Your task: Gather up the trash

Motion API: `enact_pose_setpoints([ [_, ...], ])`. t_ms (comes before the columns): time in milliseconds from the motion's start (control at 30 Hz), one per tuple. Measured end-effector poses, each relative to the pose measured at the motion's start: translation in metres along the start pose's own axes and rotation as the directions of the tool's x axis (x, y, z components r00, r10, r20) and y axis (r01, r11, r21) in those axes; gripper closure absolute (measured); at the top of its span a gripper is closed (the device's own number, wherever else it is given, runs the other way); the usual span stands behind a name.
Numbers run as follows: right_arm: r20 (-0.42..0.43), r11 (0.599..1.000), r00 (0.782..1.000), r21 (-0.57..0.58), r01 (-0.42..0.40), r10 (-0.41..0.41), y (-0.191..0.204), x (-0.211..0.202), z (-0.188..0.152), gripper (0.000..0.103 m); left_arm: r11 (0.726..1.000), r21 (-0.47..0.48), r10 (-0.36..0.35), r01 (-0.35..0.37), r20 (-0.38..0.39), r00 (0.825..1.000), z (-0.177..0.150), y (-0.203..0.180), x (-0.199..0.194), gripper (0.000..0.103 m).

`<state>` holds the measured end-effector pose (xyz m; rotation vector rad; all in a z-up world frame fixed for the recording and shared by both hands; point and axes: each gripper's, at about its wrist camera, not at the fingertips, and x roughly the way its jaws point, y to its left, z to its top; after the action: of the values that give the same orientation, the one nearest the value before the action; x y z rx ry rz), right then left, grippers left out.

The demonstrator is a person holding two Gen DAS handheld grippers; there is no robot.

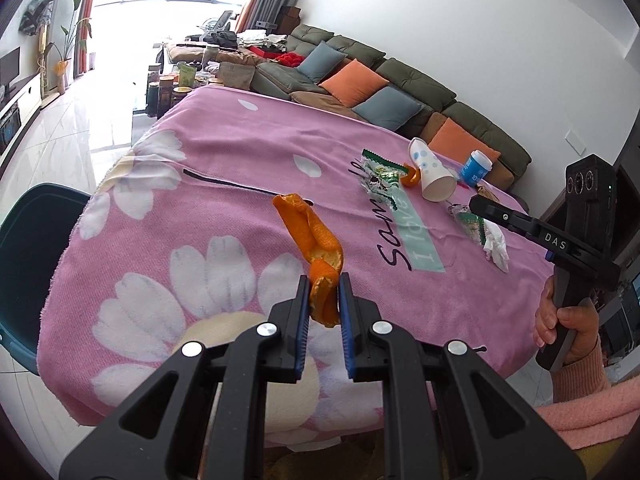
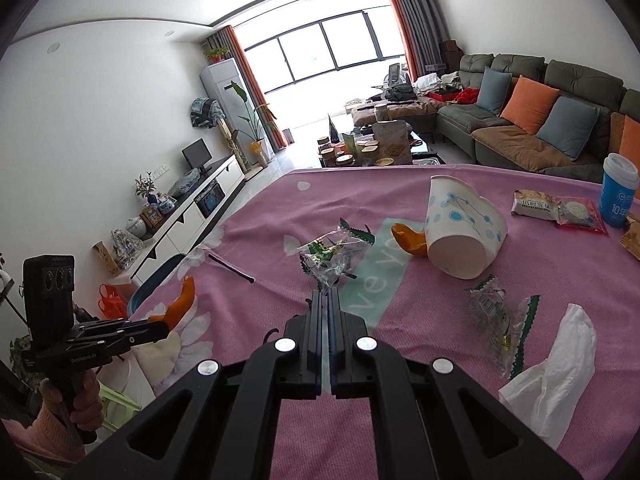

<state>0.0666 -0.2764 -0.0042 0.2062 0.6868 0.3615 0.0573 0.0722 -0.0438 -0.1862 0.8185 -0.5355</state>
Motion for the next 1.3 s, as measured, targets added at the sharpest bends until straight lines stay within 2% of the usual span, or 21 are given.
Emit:
enact_pose_setpoints([
  [67, 0.007, 0.999, 0.999, 0.019, 0.044, -0.044, -0.007, -0.003, -0.001, 0.100, 1.000, -0.001, 0.002, -0.002, 0.003, 1.000, 0.000, 0.002, -0.001, 0.089],
  [133, 0.010, 0.992, 0.993, 0.052, 0.114, -0.115, -0.020, -0.005, -0.001, 0.091, 1.000, -0.007, 0.000, 0.000, 0.005, 1.000, -0.001, 0.004, -0.002, 0.089],
  [167, 0.010, 0.985, 0.987, 0.066, 0.158, -0.159, -0.028, -0.006, -0.001, 0.082, 1.000, -0.009, 0.000, 0.000, 0.005, 1.000, -0.002, 0.005, -0.002, 0.089],
  [200, 0.004, 0.976, 0.979, 0.079, 0.202, -0.203, -0.035, -0.006, -0.002, 0.067, 1.000, -0.011, 0.000, 0.000, 0.004, 1.000, -0.002, 0.005, -0.002, 0.089],
  [233, 0.001, 0.966, 0.969, 0.085, 0.246, -0.247, -0.042, -0.006, -0.003, 0.064, 1.000, -0.013, -0.001, 0.001, 0.003, 1.000, -0.003, 0.006, -0.001, 0.089],
  [333, -0.010, 0.952, 0.956, 0.097, 0.292, -0.292, -0.056, -0.004, -0.005, 0.064, 1.000, -0.015, -0.002, 0.002, -0.001, 1.000, -0.003, 0.006, 0.000, 0.089],
  [533, -0.037, 0.942, 0.945, 0.079, 0.327, -0.325, -0.069, 0.009, -0.007, 0.067, 1.000, -0.016, -0.004, 0.003, -0.009, 1.000, -0.003, 0.004, 0.003, 0.089],
  [600, -0.048, 0.946, 0.950, 0.094, 0.311, -0.308, -0.074, 0.011, -0.006, 0.085, 1.000, -0.018, -0.002, 0.002, -0.010, 1.000, -0.003, 0.004, 0.004, 0.089],
  [733, -0.057, 0.946, 0.954, 0.124, 0.300, -0.295, -0.083, 0.010, -0.005, 0.098, 1.000, -0.024, 0.001, -0.001, -0.016, 1.000, -0.002, 0.006, 0.006, 0.089],
  [800, -0.058, 0.945, 0.956, 0.143, 0.293, -0.288, -0.087, 0.010, -0.006, 0.101, 1.000, -0.023, 0.002, -0.002, -0.017, 1.000, -0.002, 0.006, 0.008, 0.089],
  [967, -0.036, 0.952, 0.966, 0.165, 0.258, -0.256, -0.089, 0.006, -0.004, 0.102, 1.000, -0.017, 0.007, -0.007, -0.015, 1.000, -0.002, 0.006, 0.009, 0.089],
  [1300, 0.002, 0.974, 0.994, 0.201, 0.108, -0.110, -0.075, -0.002, 0.002, 0.102, 1.000, -0.020, 0.016, -0.016, 0.001, 1.000, -0.003, 0.008, 0.004, 0.089],
])
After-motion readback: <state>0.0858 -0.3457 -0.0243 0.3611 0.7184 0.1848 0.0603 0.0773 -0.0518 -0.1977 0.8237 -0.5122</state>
